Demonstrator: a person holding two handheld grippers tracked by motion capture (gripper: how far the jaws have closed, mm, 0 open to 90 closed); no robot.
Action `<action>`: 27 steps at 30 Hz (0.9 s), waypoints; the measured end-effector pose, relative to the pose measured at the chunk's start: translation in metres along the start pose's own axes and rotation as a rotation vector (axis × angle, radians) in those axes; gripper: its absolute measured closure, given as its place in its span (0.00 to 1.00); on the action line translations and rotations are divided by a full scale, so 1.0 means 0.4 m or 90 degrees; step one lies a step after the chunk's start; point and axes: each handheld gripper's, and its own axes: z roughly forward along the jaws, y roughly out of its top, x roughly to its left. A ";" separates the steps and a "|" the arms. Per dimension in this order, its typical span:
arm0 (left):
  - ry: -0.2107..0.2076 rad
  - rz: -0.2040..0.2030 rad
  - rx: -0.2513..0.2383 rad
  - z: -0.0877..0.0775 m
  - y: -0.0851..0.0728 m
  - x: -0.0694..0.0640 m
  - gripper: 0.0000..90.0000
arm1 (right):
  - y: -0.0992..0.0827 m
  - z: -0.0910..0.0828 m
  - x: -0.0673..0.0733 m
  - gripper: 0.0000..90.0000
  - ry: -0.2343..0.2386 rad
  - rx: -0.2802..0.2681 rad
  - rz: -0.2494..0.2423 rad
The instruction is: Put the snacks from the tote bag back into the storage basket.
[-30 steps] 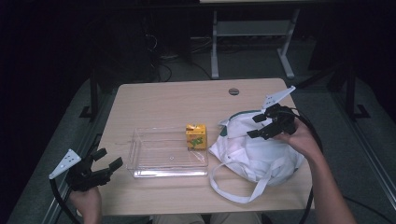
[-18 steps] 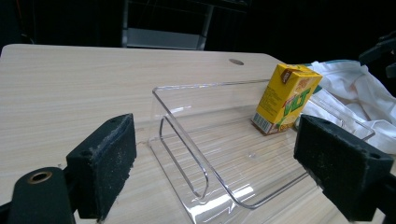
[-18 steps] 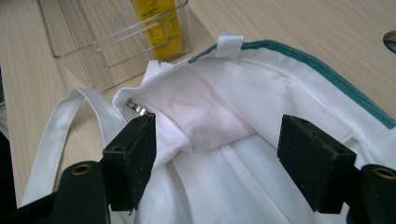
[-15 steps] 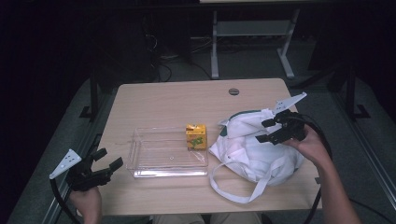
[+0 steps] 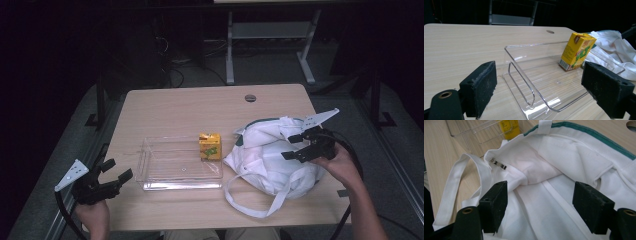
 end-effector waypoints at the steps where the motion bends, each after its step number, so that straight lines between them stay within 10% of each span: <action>1: 0.000 0.001 0.000 0.000 0.000 0.000 0.14 | -0.005 -0.001 0.001 0.31 0.000 -0.001 0.004; 27: -0.002 0.018 0.012 0.005 0.000 -0.005 0.14 | -0.134 -0.027 0.049 0.31 -0.009 -0.027 0.013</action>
